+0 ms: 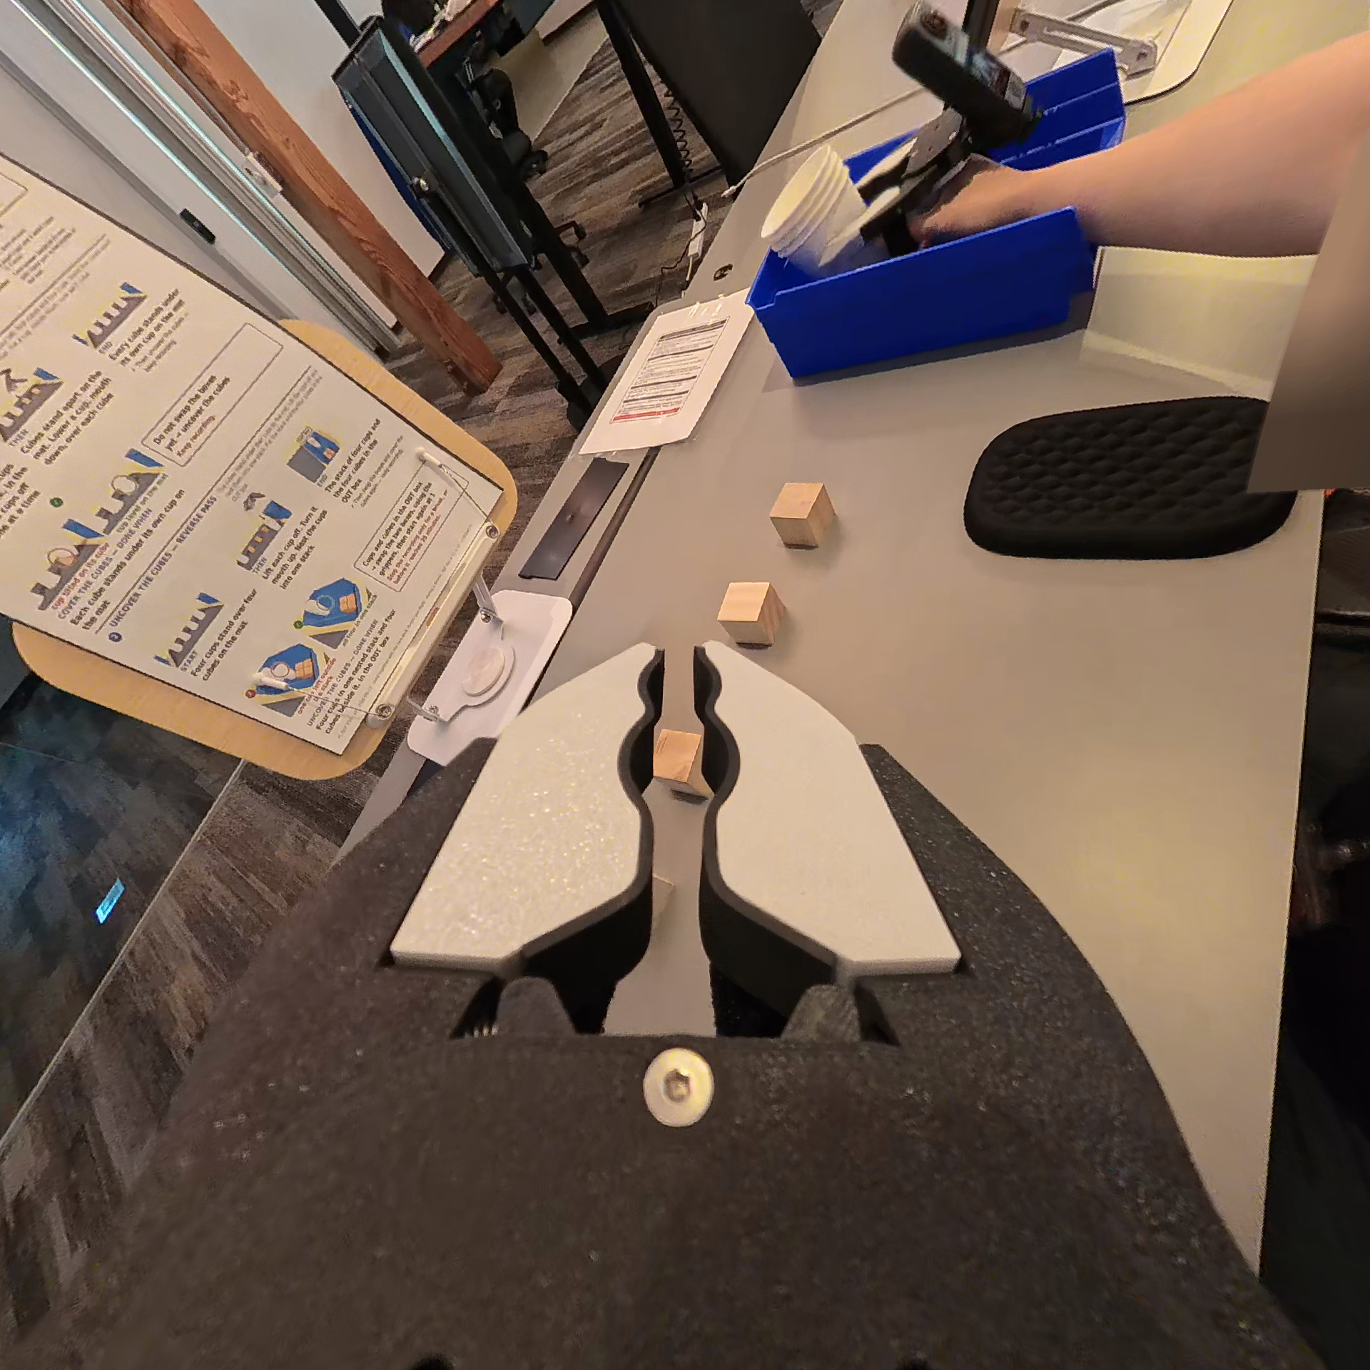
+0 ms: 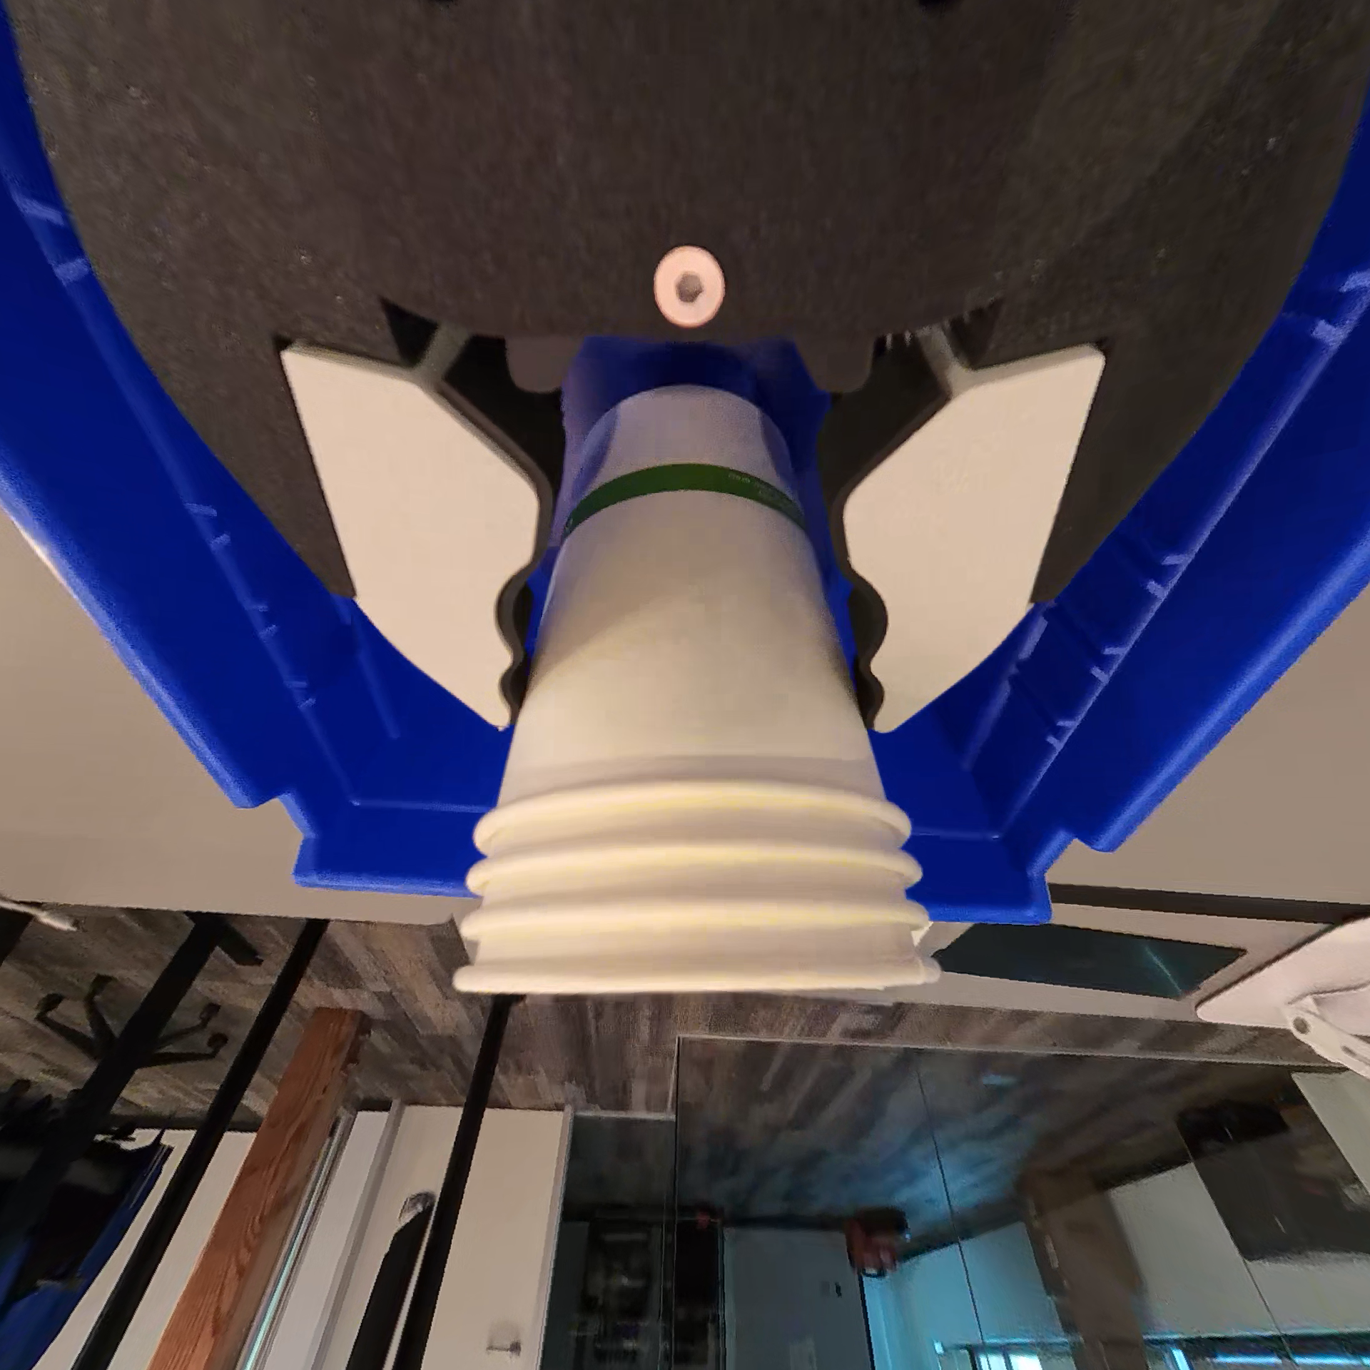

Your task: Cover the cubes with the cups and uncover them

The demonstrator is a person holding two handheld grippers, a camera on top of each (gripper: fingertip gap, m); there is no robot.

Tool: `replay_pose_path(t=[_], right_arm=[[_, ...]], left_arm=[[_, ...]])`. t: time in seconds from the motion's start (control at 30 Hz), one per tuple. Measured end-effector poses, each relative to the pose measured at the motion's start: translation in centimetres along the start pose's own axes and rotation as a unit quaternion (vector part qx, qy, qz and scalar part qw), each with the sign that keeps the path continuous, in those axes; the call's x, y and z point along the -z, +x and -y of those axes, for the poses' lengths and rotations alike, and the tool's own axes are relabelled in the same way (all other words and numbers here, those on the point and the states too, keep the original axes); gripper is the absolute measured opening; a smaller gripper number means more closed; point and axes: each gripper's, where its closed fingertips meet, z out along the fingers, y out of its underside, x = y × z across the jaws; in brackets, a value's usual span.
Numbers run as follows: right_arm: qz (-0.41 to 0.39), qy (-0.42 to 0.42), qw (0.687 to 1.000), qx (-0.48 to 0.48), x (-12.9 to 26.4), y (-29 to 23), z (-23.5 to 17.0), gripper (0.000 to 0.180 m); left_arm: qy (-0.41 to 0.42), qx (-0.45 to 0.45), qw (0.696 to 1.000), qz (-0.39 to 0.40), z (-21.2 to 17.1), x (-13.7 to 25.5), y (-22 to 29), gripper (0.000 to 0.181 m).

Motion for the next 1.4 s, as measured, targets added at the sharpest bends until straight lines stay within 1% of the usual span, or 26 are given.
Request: replay_pose_path(t=[0.5,0.63,1.0,1.4], right_arm=[[0.018,-0.066,0.997,-0.035,2.8,0.5,-2.0,0.084],[0.024,-0.077,0.996,-0.022,3.3,0.3,-2.5,0.084],[0.007,-0.058,0.998,-0.024,2.7,0.2,-2.0,0.084],[0.004,-0.076,0.997,-0.027,3.2,0.1,-2.6,0.084]], left_arm=[[0.020,-0.013,1.000,-0.007,1.0,0.4,0.9,0.007],[0.023,-0.015,1.000,-0.008,1.2,0.6,1.3,0.007],[0.020,-0.016,1.000,0.002,1.3,1.2,1.0,0.007],[0.029,-0.021,0.999,0.003,1.8,1.5,1.2,0.006]])
